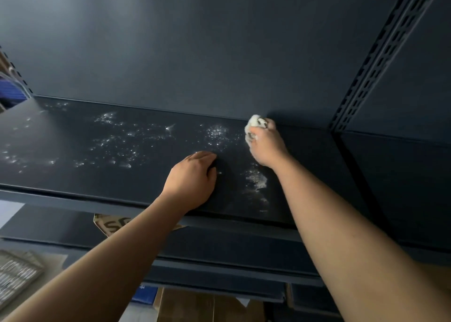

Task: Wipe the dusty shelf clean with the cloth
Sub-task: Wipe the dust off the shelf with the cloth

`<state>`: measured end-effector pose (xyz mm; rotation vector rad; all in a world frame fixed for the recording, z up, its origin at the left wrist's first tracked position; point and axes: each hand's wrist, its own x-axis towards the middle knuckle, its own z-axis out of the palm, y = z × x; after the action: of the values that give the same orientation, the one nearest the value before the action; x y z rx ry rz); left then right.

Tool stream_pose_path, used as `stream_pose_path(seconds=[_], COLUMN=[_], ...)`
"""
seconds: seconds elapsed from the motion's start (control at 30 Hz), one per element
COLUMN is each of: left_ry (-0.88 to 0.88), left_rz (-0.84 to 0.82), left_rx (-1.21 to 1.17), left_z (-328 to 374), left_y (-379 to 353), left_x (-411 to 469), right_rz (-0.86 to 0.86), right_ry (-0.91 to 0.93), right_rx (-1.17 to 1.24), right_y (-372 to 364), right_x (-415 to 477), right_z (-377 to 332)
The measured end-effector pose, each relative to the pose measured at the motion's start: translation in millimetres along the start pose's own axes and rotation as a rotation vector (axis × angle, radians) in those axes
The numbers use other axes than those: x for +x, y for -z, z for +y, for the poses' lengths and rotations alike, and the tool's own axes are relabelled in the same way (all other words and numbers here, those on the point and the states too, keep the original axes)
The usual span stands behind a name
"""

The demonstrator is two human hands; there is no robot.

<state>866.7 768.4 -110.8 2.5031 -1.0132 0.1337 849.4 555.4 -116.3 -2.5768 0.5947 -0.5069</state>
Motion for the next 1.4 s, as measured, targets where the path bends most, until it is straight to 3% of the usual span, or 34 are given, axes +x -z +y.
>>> stream_pose_path(seconds=[0.13, 0.23, 0.3, 0.4, 0.47, 0.63, 0.83, 0.93, 1.0, 1.17, 1.4], left_ry=[0.010, 0.014, 0.007, 0.005, 0.007, -0.020, -0.054, -0.056, -0.042, -0.059, -0.160], left_rz=[0.025, 0.035, 0.041, 0.044, 0.039, 0.013, -0.012, -0.024, -0.040, -0.078, -0.175], left_rx=[-0.002, -0.010, -0.004, 0.011, 0.015, 0.020, 0.069, 0.095, 0.099, 0.075, 0.099], left_z=[2.1, 4.1, 5.0, 5.0, 3.1, -10.1, -42.3, -61.6, -73.6, -91.2, -103.1], left_y=[3.1, 4.6, 4.4, 3.7, 3.3, 9.4, 33.7, 46.9, 53.1, 54.8, 52.0], left_x=[-4.4, -6.6, -7.7, -8.7, -8.8, -19.6, -38.4, -45.9, -49.9, -56.9, -58.8], right_rz=[-0.004, 0.152, 0.201, 0.113, 0.093, 0.089, -0.006, 0.255, 0.348, 0.162, 0.189], right_ry=[0.132, 0.117, 0.004, -0.284, -0.326, -0.158, 0.050, 0.115, 0.001, -0.535, -0.299], right_rx=[0.161, 0.191, 0.150, 0.067, -0.007, -0.111, 0.108, 0.088, -0.015, -0.136, -0.153], right_y=[-1.1, 34.3, 64.0, 86.1, 76.1, 32.1, -2.7, 26.9, 56.2, 80.4, 6.0], right_x=[-14.7, -23.0, -30.2, -56.7, -70.5, -76.0, -95.5, -105.7, -112.0, -165.8, -168.5], right_z=[-33.1, -9.2, 26.0, 69.5, 72.6, 9.4, -81.6, -80.0, -47.1, 20.9, -90.0])
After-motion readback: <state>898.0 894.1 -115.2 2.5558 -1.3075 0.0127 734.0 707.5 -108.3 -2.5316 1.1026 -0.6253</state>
